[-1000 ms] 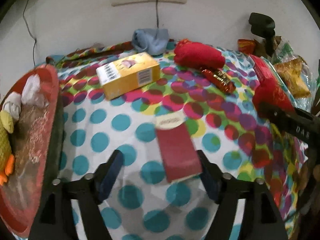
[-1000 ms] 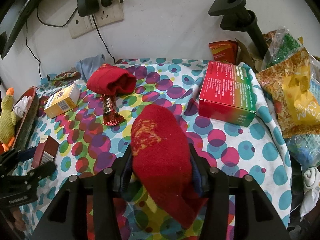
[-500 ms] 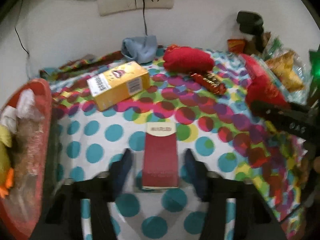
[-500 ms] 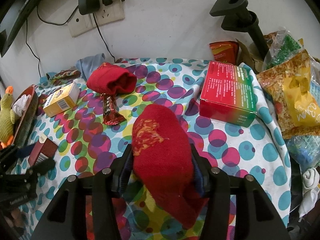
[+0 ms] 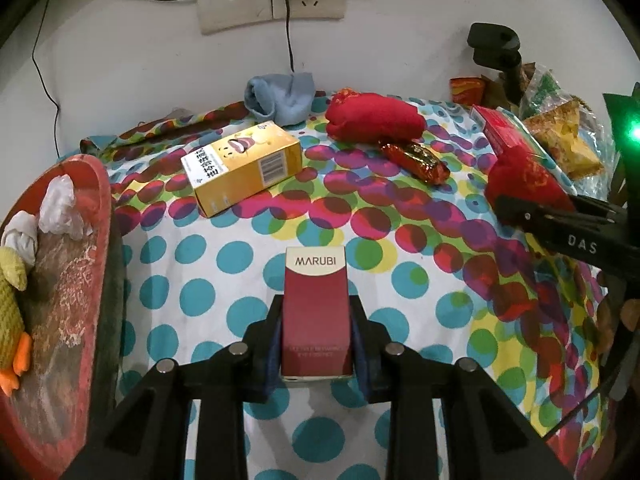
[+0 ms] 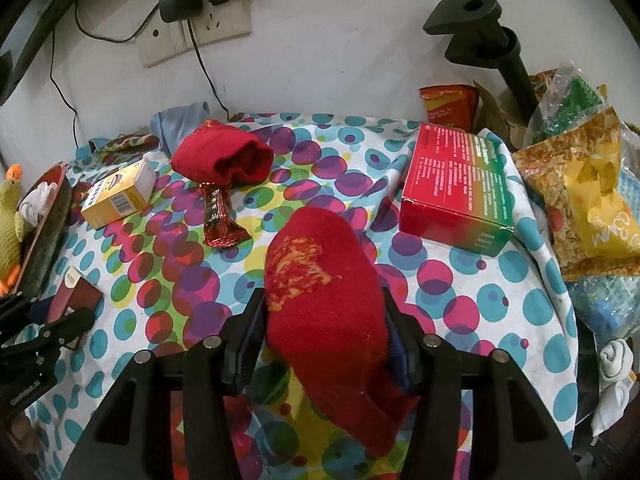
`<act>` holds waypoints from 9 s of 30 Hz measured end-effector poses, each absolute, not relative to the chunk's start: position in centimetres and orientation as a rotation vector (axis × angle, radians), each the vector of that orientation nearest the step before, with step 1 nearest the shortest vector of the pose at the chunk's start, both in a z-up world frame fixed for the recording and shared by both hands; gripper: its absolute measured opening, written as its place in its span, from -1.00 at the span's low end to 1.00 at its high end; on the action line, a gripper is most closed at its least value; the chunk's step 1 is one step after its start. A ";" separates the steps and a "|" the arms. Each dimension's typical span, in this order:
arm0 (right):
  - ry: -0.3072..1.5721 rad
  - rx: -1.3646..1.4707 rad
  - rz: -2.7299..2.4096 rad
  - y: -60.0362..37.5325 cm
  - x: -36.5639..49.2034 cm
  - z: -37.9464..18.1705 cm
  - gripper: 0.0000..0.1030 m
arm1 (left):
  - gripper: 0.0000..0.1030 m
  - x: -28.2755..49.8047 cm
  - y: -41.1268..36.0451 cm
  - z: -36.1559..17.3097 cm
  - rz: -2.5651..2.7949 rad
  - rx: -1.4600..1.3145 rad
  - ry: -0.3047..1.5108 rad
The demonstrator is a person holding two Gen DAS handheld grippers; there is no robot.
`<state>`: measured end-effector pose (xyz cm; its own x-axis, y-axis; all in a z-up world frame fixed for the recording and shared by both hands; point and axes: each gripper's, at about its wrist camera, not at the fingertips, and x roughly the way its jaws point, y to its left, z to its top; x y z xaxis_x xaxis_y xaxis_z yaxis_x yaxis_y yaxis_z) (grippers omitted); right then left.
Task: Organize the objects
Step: 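Carry the MARUBI box over the red tray and open the left gripper, then withdraw the left gripper from the tray while the right gripper holds the red pouch, then carry the red pouch over the red tray and open the right gripper, then grasp the red-wrapped candy bar with the right gripper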
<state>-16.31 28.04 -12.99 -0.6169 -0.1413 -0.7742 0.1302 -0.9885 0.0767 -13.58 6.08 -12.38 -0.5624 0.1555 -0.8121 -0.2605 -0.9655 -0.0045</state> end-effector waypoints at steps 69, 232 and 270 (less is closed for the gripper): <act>0.074 1.320 -2.711 26.2 -17.5 -13.5 0.02 | -0.37 -24.4 -18.7 -7.8 2.873 -1.488 -0.187; 0.447 1.185 -2.198 -12.3 -18.6 -9.6 -0.16 | -0.06 3.1 -18.0 -12.1 2.615 -1.481 -0.130; 0.184 1.183 -2.571 13.3 -15.7 -7.9 0.48 | -0.06 3.5 -16.7 -11.6 2.598 -1.439 -0.086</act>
<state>-15.73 13.34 -7.91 -0.6136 -0.2196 -0.7585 0.3254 -0.9455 0.0105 3.51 -16.65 -11.56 -0.5198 0.1758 -0.8360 -0.1201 -0.9839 -0.1322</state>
